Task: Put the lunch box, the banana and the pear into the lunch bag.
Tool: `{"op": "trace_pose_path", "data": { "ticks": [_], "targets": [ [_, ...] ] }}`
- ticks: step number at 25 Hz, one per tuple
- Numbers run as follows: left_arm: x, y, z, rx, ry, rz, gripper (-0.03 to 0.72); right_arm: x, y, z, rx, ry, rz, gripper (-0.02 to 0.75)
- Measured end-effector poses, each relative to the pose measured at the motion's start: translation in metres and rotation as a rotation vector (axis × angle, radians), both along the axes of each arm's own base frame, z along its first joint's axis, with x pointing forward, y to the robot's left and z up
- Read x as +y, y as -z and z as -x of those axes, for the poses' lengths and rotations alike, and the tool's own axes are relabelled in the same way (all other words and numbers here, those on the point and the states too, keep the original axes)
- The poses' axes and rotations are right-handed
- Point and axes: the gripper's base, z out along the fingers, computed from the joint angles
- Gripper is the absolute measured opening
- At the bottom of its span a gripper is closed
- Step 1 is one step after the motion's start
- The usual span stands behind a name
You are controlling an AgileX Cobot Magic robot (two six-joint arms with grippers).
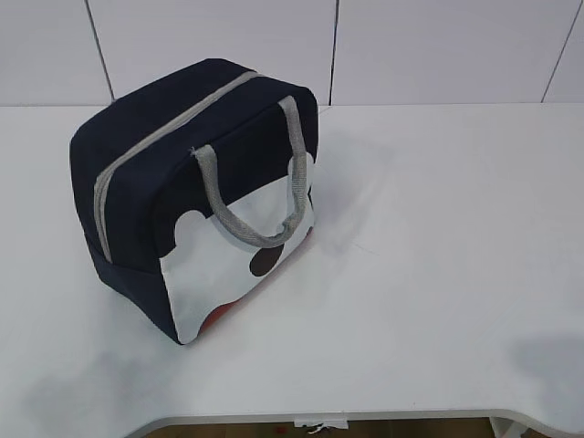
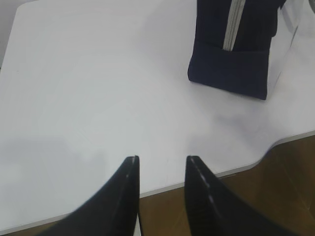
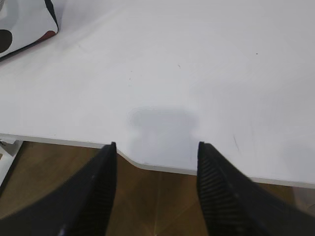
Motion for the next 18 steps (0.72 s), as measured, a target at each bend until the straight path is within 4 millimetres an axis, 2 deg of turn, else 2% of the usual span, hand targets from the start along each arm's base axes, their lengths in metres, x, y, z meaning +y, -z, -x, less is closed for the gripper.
{"op": "trace_pose_path", "data": {
  "ticks": [18],
  "targets": [
    [-0.0014,0.0000,-0.0010,0.000,-0.106,0.004,0.241,0.0000,0.0002,0.0001,0.002,0.000,0.000,0.416]
  ]
}}
